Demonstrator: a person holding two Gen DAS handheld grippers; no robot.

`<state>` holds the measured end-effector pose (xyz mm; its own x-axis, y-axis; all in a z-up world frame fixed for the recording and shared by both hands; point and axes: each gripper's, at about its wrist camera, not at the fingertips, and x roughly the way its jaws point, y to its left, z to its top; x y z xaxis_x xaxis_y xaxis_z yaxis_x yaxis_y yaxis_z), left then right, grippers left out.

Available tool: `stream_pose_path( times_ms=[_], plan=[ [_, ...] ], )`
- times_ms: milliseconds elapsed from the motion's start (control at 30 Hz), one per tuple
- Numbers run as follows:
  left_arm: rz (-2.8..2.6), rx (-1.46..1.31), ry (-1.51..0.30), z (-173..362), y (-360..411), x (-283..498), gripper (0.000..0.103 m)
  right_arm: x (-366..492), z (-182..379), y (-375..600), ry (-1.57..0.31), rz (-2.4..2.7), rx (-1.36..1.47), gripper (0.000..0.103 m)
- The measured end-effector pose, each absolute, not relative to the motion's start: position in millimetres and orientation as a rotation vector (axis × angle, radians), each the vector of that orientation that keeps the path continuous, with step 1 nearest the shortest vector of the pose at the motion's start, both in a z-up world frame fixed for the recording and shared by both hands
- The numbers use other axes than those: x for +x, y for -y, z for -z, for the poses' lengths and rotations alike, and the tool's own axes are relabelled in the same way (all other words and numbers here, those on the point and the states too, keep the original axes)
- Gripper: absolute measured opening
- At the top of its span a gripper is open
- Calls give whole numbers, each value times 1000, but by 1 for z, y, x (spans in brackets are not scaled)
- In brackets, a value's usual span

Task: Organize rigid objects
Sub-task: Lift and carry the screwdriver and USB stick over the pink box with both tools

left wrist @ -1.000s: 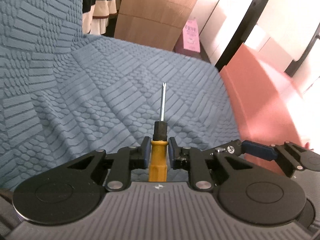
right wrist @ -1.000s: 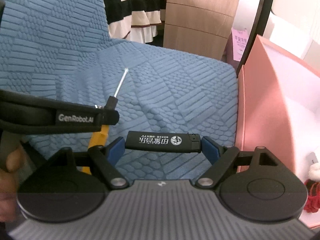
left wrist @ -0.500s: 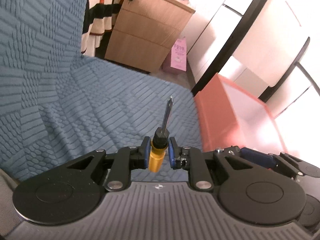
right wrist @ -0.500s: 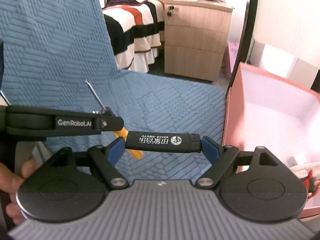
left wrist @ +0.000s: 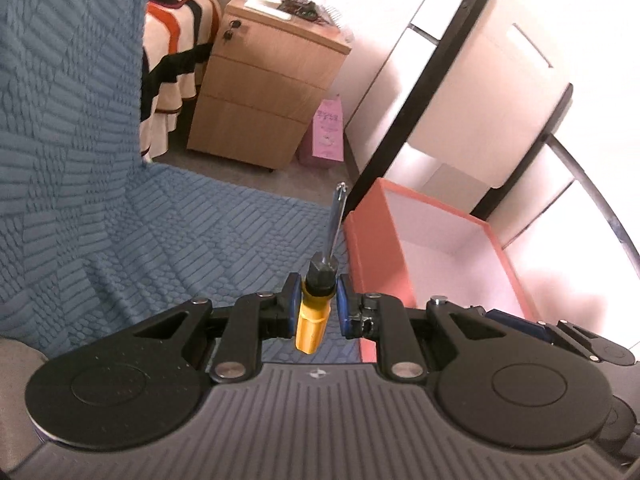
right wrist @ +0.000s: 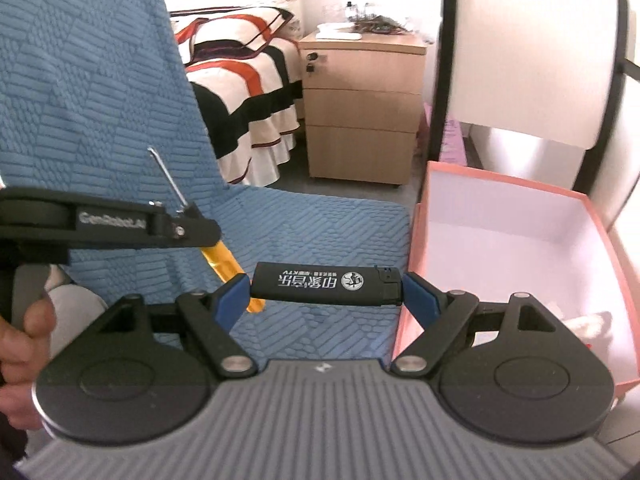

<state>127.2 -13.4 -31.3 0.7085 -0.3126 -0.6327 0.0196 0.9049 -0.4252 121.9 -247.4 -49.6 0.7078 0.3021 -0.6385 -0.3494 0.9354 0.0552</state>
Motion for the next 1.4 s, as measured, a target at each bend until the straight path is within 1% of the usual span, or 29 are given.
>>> stream_pose_path(
  times_ms=[400, 867, 1133, 1400],
  plan=[
    [273, -388, -751, 12, 77, 129, 22, 110, 34, 292, -641, -319, -49, 85],
    [330, -372, -778, 2, 156, 139, 22, 108, 33, 356, -652, -267, -20, 85],
    [355, -379, -798, 12, 194, 170, 22, 130, 44, 396, -683, -195, 17, 85],
    [376, -361, -872, 40, 233, 209, 22, 159, 71, 428, -724, -121, 105, 85]
  ],
)
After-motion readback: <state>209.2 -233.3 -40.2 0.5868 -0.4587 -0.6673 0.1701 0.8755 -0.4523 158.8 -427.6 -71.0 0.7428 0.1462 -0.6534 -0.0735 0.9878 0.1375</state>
